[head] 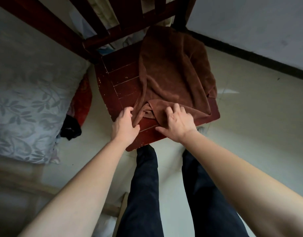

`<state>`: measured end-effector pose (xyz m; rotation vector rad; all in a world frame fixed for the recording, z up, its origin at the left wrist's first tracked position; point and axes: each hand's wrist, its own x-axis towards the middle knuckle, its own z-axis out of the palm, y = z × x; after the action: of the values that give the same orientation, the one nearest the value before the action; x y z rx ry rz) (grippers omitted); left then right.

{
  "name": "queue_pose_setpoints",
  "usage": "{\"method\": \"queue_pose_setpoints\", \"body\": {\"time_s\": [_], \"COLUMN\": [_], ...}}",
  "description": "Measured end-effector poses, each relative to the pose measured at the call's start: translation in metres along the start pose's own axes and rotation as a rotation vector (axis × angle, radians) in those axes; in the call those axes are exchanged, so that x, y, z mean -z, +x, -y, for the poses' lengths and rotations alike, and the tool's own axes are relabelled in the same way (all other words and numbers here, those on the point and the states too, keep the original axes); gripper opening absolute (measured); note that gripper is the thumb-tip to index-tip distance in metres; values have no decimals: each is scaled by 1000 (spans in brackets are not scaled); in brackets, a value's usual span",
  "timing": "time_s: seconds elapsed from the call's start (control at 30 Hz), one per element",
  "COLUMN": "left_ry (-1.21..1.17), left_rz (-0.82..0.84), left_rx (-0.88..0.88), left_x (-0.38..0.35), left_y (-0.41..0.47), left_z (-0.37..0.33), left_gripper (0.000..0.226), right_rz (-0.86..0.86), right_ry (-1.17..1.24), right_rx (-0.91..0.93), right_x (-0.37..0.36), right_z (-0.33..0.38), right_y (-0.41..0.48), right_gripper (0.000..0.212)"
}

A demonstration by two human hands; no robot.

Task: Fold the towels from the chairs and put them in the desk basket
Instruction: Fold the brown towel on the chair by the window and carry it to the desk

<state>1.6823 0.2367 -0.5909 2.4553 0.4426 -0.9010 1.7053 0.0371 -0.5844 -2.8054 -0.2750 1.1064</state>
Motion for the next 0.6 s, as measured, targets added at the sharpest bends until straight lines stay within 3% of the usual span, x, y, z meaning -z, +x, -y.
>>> {"method": "queue_pose_setpoints", "body": {"time_s": [0.17, 0.27, 0.37, 0.47, 0.6], "left_ry": [256, 260, 270, 307, 245], "left_rz": [38, 31, 2, -51, -151], "left_rx": [-115, -48, 14, -3, 1], "left_x": [1, -5, -8, -9, 5], "left_y": [-7, -9, -9, -14, -29], "left_z": [10, 0, -14, -24, -40], "left_gripper": [48, 28, 7, 10, 17], "right_rz": [-33, -113, -260, -346, -337], "right_ry": [76, 294, 439, 484, 465], "right_rx": [7, 54, -5, -98, -128], "right_x": [-14, -7, 6, 18, 29], "right_z": [-5, -26, -50, -73, -91], "right_y": [2, -6, -23, -39, -58], "right_gripper": [34, 17, 17, 18, 14]}}
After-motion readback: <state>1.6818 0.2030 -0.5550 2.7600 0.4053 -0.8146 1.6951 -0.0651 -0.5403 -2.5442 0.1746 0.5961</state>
